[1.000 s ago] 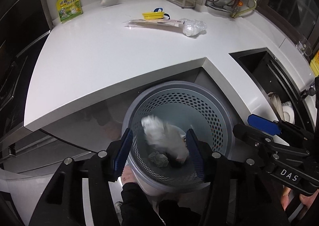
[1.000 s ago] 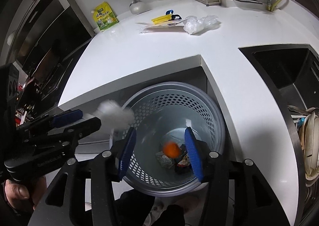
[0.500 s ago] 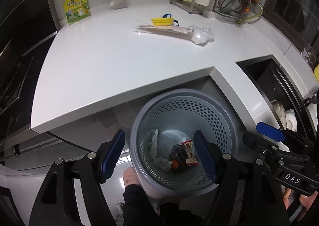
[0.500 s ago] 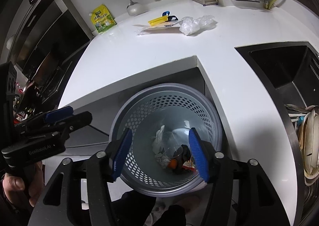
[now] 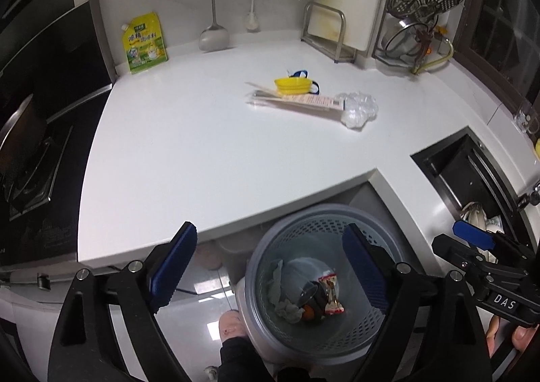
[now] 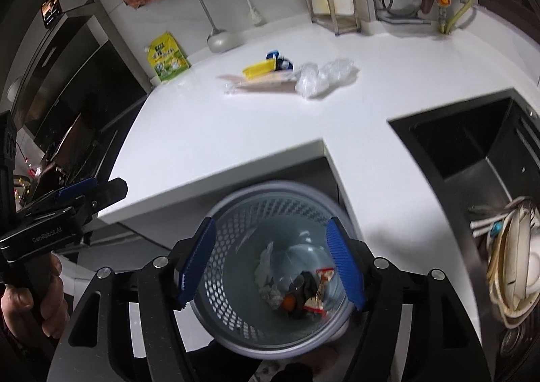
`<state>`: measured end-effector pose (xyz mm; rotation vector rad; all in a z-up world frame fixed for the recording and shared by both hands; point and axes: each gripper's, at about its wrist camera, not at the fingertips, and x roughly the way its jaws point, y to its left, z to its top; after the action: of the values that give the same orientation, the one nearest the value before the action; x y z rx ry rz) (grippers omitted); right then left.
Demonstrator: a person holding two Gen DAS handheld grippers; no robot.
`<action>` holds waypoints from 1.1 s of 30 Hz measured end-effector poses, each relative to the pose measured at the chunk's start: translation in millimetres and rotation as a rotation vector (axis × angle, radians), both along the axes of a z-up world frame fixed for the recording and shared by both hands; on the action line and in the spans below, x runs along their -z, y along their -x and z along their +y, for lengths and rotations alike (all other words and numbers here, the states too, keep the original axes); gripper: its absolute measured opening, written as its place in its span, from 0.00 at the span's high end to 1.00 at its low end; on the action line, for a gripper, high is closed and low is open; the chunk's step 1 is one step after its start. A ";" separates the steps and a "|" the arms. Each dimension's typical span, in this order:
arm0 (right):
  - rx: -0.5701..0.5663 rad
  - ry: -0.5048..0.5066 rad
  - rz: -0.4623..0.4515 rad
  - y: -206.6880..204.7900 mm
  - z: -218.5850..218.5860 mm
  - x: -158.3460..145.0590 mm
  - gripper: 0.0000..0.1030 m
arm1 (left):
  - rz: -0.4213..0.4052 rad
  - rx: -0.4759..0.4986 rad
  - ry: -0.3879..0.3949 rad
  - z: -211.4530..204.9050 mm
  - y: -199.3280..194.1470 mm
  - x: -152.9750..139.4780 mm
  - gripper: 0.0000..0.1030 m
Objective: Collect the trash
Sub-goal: 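Move both open tools back to the items on the counter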
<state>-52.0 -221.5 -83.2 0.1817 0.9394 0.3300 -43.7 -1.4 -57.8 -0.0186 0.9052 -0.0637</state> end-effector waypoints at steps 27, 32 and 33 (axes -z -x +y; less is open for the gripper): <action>0.246 0.079 -0.008 -155.2 -3.8 -2.6 0.33 | -0.059 0.120 0.022 3.2 -181.9 -10.2 0.10; 0.266 0.087 0.010 -191.7 -1.7 8.6 0.33 | -0.038 0.119 0.034 0.2 -215.4 2.9 0.10; 0.270 0.087 0.016 -200.6 -1.5 12.0 0.33 | -0.033 0.119 0.033 -0.7 -222.2 6.5 0.10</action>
<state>148.5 -222.9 -95.2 0.2283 0.9300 0.0388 178.5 -2.1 -64.3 0.0051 0.8720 -0.1892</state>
